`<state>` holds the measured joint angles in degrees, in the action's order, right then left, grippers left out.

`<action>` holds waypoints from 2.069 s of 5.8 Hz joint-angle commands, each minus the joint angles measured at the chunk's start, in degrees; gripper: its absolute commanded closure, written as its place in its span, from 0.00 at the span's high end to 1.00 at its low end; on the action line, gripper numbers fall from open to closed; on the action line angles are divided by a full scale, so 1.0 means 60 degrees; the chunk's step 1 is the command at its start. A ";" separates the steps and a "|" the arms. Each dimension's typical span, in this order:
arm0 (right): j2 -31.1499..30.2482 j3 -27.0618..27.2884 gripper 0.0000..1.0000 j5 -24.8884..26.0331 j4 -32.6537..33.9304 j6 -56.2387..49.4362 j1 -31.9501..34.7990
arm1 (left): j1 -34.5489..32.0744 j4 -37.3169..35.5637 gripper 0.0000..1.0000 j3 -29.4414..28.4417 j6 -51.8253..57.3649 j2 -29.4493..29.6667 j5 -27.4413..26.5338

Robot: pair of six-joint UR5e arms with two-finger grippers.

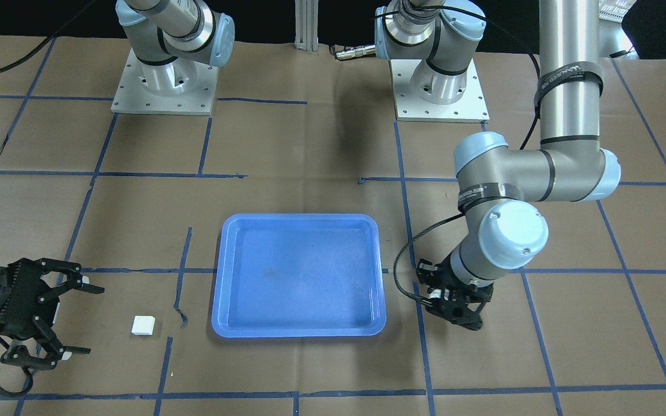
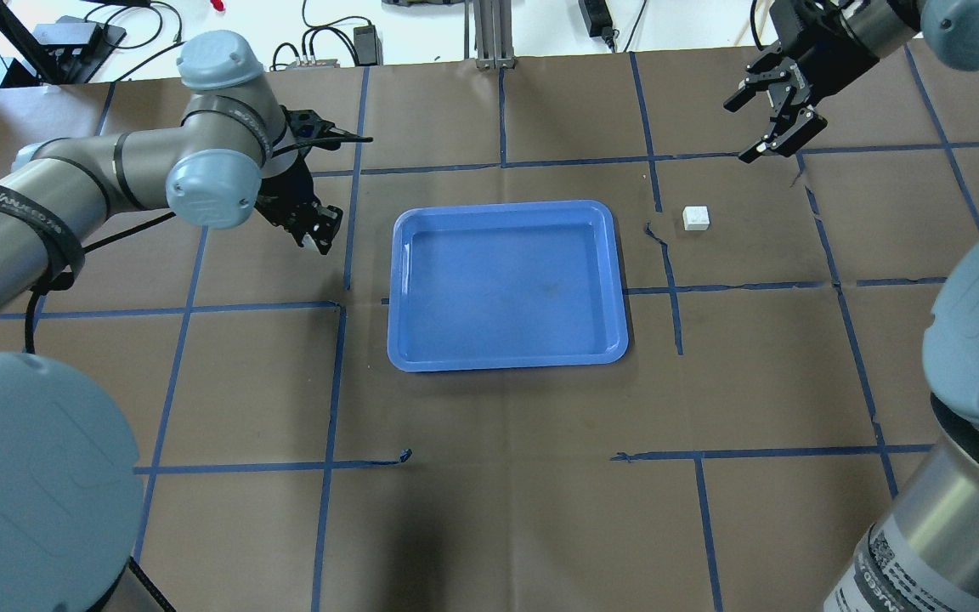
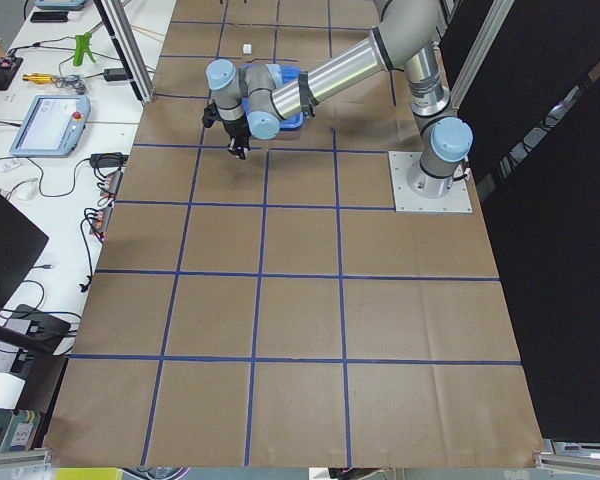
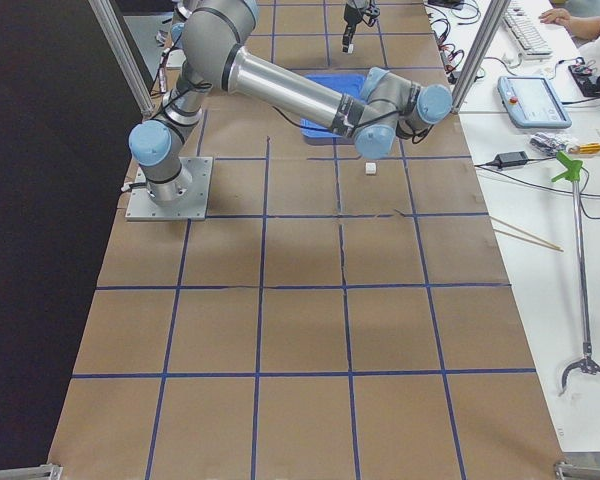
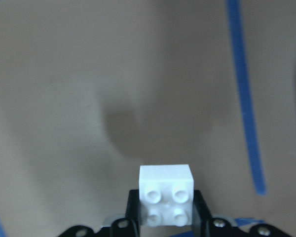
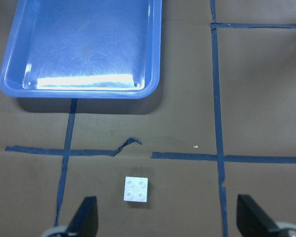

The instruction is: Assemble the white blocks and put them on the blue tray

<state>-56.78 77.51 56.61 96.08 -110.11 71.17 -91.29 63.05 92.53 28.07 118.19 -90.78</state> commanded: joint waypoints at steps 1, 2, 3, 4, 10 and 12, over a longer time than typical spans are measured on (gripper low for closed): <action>0.0016 0.2057 1.00 -0.1036 0.2532 -0.0249 -0.0217 | -0.1493 -0.0094 0.01 0.0032 0.2482 -0.0156 0.0042; 0.0045 0.2487 1.00 -0.1057 0.2981 -0.0338 -0.0217 | -0.2065 -0.0123 0.02 -0.0025 0.3848 -0.0114 0.0043; 0.0190 0.2637 1.00 -0.1071 0.3145 -0.0803 -0.0217 | -0.2607 -0.0428 0.03 0.0047 0.5008 0.0075 0.0028; 0.0467 0.2653 1.00 -0.1071 0.3350 -0.0996 -0.0217 | -0.2627 -0.0996 0.07 0.0048 0.6208 0.0324 0.0057; 0.0719 0.2638 0.52 -0.0881 0.3586 -0.1101 -0.0217 | -0.3140 -0.1091 0.95 0.0048 0.6309 0.0913 -0.0002; 0.0704 0.2580 0.30 -0.0881 0.3586 -0.1115 -0.0217 | -0.3096 -0.0916 0.98 -0.0213 0.6279 0.0345 -0.0016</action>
<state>-52.49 93.21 51.32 117.60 -116.75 69.87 -110.05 56.95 92.26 65.83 122.06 -90.87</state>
